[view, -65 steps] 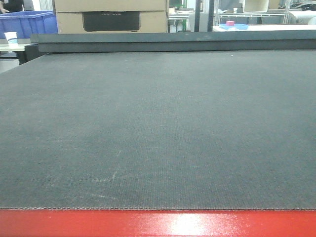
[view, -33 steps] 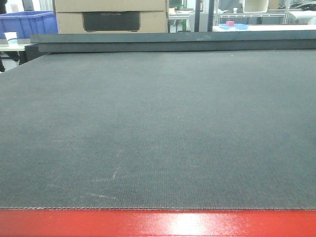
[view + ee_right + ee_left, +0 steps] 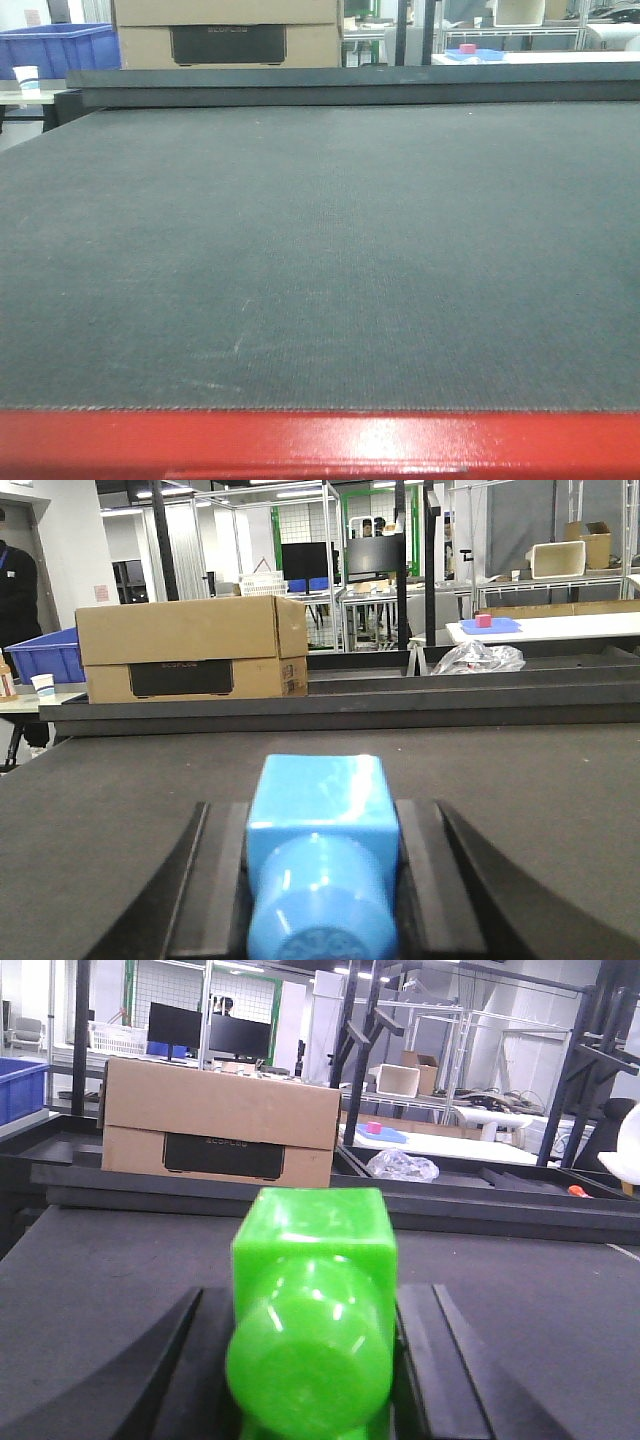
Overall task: Grab block from conveyor and place in blue bin
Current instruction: 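Drive base away from conveyor, turning toward the shelf of blue bins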
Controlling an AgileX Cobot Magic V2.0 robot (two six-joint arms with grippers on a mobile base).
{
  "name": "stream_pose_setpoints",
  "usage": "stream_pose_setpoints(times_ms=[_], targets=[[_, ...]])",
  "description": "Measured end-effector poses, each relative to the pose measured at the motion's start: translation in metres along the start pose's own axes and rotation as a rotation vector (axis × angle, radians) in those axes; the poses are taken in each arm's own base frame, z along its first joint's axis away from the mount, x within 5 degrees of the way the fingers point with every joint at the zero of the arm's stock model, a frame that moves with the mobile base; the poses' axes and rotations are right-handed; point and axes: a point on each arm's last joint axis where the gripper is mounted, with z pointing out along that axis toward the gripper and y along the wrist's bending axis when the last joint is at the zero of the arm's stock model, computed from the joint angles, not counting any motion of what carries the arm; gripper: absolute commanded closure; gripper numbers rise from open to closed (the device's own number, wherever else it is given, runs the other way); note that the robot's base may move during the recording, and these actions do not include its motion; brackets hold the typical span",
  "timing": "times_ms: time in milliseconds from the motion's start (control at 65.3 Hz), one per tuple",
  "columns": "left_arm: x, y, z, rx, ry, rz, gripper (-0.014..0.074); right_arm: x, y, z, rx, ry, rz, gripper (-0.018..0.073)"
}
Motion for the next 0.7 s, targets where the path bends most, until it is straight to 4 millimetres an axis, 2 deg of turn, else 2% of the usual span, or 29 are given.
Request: stream_pose_setpoints(times_ms=[704], targets=[[0.0, 0.0, 0.0, 0.0, 0.0, 0.0, 0.0707, 0.0, 0.0, 0.0, 0.0, 0.0, 0.002, 0.072]])
